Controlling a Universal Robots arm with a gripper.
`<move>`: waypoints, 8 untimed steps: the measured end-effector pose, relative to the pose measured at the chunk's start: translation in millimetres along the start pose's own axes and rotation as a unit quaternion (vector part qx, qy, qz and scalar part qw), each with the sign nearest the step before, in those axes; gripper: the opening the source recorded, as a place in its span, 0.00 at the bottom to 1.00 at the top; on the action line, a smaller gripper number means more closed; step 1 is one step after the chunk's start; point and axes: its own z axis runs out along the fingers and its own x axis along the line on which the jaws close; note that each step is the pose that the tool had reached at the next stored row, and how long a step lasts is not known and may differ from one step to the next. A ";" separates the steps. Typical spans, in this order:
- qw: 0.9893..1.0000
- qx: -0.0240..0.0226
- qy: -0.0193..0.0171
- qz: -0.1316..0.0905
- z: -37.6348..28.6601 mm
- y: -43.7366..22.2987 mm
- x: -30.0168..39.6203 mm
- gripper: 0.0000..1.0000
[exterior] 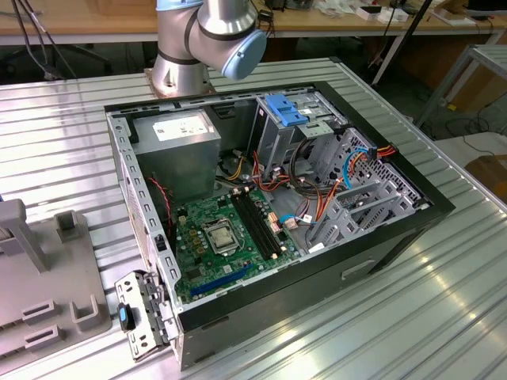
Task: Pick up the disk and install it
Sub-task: 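Pick up the disk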
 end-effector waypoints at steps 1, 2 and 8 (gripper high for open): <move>1.000 0.000 0.000 0.000 0.0 0.0 0.0 0.48; 1.000 0.000 0.000 0.000 0.0 0.0 -0.1 0.48; 1.000 0.000 0.000 0.000 -0.1 0.0 -0.4 0.48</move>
